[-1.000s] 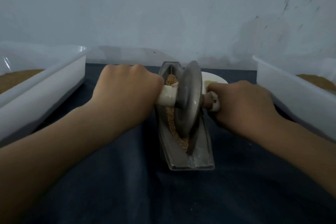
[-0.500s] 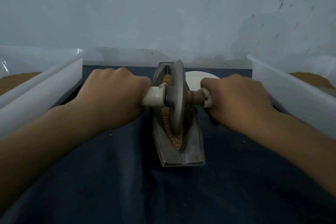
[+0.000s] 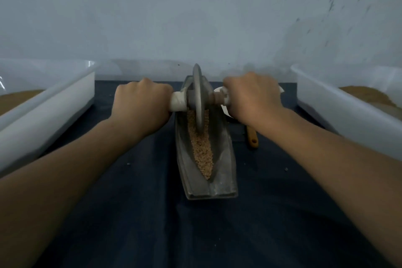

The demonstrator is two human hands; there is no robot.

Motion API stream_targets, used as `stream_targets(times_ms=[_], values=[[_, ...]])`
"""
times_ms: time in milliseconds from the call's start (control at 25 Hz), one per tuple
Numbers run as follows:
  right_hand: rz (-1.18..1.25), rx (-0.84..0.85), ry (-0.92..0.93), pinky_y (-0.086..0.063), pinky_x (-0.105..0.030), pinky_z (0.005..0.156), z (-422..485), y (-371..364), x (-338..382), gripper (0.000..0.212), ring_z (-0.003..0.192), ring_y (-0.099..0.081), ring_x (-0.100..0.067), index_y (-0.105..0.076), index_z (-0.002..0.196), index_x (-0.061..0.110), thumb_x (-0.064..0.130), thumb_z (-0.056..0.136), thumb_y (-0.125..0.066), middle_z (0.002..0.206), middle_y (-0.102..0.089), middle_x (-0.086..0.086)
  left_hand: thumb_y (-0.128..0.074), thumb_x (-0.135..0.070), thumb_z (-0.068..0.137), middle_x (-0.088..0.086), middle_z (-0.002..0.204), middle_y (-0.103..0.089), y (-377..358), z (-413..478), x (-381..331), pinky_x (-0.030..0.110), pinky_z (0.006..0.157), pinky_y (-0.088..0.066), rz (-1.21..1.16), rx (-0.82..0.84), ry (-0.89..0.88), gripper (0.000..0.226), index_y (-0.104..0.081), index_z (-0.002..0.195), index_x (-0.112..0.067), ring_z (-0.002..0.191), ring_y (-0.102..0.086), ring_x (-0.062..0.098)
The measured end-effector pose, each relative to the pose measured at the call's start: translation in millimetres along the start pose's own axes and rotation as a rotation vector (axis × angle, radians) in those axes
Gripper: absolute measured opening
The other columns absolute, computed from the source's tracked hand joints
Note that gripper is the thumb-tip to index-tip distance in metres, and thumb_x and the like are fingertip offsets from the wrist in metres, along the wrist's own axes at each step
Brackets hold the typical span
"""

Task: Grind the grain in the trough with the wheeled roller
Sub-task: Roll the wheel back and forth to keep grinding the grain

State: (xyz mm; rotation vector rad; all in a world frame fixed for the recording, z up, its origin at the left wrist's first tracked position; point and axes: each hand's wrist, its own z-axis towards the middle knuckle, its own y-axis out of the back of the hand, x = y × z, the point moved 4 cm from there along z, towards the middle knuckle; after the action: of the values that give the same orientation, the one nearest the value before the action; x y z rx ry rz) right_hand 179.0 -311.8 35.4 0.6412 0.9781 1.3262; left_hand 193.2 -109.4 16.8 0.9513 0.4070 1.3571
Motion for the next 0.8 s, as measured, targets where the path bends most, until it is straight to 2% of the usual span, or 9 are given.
stream_targets(times_ms=[80,160,280,320,400,520,600,680,800], values=[[0.002,-0.03,0.026,-0.018,-0.025,0.048,-30,4,-6,0.027,0.053,-0.036,-0.017,-0.043,0.07,0.029,0.025,0.076,-0.069,0.063,-0.039,0.006,-0.06,-0.038,0.08,-0.007,0.06,-0.038,14,-11,0,0.027,0.05,-0.028,0.017,0.037,-0.094,0.022,-0.042,0.07,-0.029,0.052,-0.038,0.021],[0.007,-0.093,0.08,-0.013,-0.02,0.047,-58,17,-12,0.042,0.045,-0.025,-0.011,-0.03,0.062,0.031,0.029,0.059,-0.071,0.055,-0.032,0.01,-0.058,-0.045,0.066,-0.011,0.056,-0.041,26,-18,8,0.023,0.047,-0.028,-0.004,0.1,-0.2,0.02,-0.043,0.065,-0.032,0.048,-0.04,0.014],[0.017,-0.169,0.142,-0.012,-0.015,0.05,-67,24,-14,0.043,0.04,-0.024,-0.015,-0.027,0.061,0.033,0.033,0.044,-0.066,0.05,-0.025,0.012,-0.052,-0.052,0.058,-0.012,0.056,-0.047,31,-29,14,0.021,0.045,-0.03,-0.01,0.185,-0.235,0.021,-0.048,0.068,-0.034,0.048,-0.047,0.01],[-0.013,-0.174,0.126,-0.013,-0.015,0.05,-60,20,-12,0.042,0.04,-0.026,-0.016,-0.03,0.062,0.033,0.031,0.045,-0.069,0.05,-0.026,0.011,-0.052,-0.054,0.06,-0.011,0.06,-0.049,25,-29,12,0.024,0.048,-0.033,0.002,0.195,-0.194,0.022,-0.05,0.071,-0.034,0.053,-0.051,0.015],[-0.066,-0.161,0.085,-0.019,-0.02,0.048,-34,6,-5,0.035,0.047,-0.036,-0.02,-0.04,0.068,0.029,0.027,0.061,-0.074,0.055,-0.035,0.008,-0.057,-0.05,0.074,-0.007,0.071,-0.053,13,-18,5,0.029,0.054,-0.035,0.013,0.157,-0.07,0.019,-0.054,0.077,-0.031,0.063,-0.056,0.024],[0.033,-0.058,-0.014,-0.034,-0.031,0.058,7,-11,-1,0.009,0.068,-0.05,-0.027,-0.057,0.088,0.027,0.023,0.083,-0.064,0.076,-0.052,-0.001,-0.057,-0.029,0.087,0.005,0.083,-0.06,2,11,-4,0.034,0.058,-0.036,0.064,0.122,0.05,0.008,-0.064,0.087,-0.025,0.075,-0.062,0.032],[0.045,-0.033,-0.039,-0.036,-0.031,0.059,9,-13,-2,0.007,0.071,-0.052,-0.027,-0.058,0.09,0.025,0.022,0.085,-0.061,0.083,-0.06,-0.003,-0.057,-0.026,0.089,0.006,0.086,-0.061,3,19,-6,0.034,0.059,-0.037,0.06,0.151,0.054,0.009,-0.065,0.092,-0.023,0.08,-0.063,0.032],[0.043,-0.05,-0.023,-0.026,-0.028,0.051,-10,-5,-4,0.012,0.063,-0.046,-0.022,-0.052,0.082,0.026,0.025,0.082,-0.064,0.072,-0.053,0.003,-0.058,-0.029,0.089,0.001,0.074,-0.052,12,4,-7,0.034,0.057,-0.035,0.081,0.141,-0.012,0.006,-0.06,0.088,-0.024,0.074,-0.061,0.03],[0.041,-0.129,0.053,-0.013,-0.022,0.047,-55,13,-10,0.032,0.047,-0.025,-0.01,-0.038,0.067,0.028,0.027,0.068,-0.07,0.055,-0.033,0.01,-0.072,-0.037,0.072,-0.006,0.058,-0.019,39,-31,-7,0.026,0.047,-0.021,0.12,0.015,-0.153,0.031,-0.043,0.07,-0.027,0.048,-0.048,0.028]])
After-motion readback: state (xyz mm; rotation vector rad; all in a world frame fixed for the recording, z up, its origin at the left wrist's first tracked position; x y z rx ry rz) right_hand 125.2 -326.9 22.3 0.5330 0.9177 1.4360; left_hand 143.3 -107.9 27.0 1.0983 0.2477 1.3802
